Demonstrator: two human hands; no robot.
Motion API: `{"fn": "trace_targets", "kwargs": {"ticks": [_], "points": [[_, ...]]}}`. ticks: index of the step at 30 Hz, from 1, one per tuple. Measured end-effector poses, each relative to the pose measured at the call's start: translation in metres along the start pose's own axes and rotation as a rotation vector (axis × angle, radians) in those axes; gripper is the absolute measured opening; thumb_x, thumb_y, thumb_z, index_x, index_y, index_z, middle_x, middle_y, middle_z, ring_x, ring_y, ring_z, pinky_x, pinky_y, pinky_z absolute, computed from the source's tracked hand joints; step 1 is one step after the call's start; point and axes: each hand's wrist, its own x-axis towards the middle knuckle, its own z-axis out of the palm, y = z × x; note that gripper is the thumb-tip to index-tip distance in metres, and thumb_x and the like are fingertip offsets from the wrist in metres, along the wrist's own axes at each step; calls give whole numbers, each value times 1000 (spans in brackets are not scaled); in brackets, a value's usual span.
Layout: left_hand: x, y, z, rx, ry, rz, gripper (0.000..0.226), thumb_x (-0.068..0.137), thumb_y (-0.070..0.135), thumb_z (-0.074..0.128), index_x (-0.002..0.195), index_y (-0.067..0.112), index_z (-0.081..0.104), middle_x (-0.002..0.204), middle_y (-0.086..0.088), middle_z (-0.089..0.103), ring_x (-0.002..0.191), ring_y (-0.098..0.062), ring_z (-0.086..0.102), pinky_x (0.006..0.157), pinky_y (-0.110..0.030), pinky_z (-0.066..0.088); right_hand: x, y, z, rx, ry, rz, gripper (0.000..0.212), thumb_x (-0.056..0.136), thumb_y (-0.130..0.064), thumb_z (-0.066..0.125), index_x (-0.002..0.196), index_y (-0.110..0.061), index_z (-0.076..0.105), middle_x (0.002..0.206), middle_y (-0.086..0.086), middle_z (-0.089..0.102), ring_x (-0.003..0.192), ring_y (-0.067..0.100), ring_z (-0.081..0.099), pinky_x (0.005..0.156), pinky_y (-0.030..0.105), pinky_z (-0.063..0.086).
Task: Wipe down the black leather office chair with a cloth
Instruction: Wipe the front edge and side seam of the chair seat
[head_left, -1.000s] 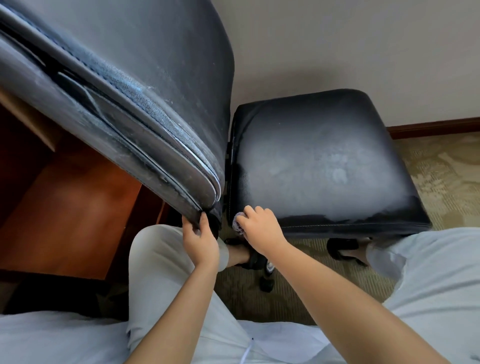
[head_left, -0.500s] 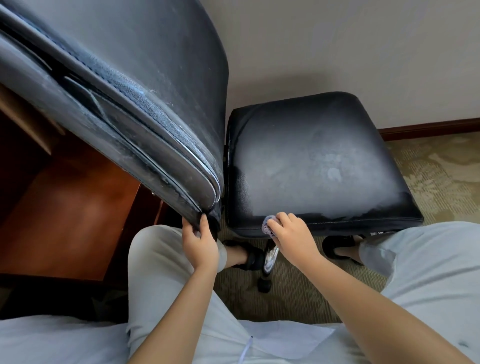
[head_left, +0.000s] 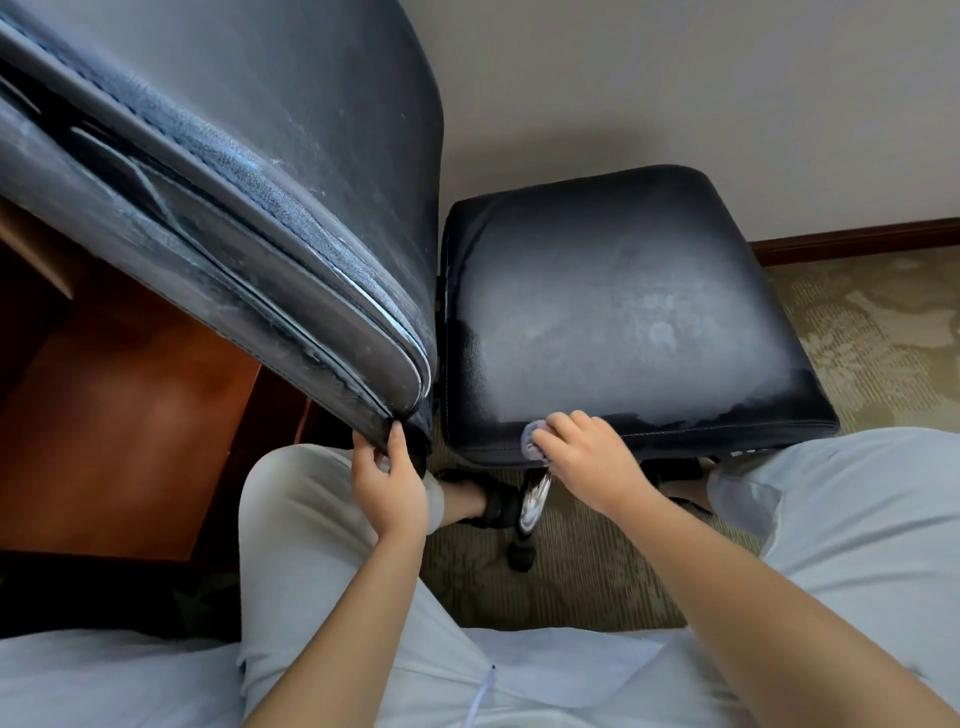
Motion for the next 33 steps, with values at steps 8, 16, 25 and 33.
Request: {"fn": "trace_targets", "kwargs": {"ticks": [8,16,25,33], "points": [[-3,4,-1,5,10,-22,44,94,34,56,135,17,52,109,2,65,105,-16,59,88,-26,43,-9,4,-10,9,9,121,26,66,-10,77,88,-10,64,86,6,59,69,26,52,55,34,43],[2,5,-6,25,-21,-48,43,93,32,58,132,14,54,111,-2,65,100,-14,58,92,-27,43,13,-26,5,-3,-38,24,25,61,-8,73,83,-13,61,80,3,56,64,23,48,52,30,34],[-13,15,5,20,76,-72,50,95,35,53,141,15,45,108,-4,65,104,-23,60,83,-26,41,-25,-1,-14,152,29,520,31,63,-8,79,92,-11,66,89,7,60,72,28,54,53,33,45],[-17,21,-4,-24,-24,-109,50,95,32,55,142,18,44,108,5,56,99,-10,51,86,-24,37,27,-69,2,135,-34,288,28,59,-12,80,82,-13,65,81,4,58,65,22,53,49,29,39]]}}
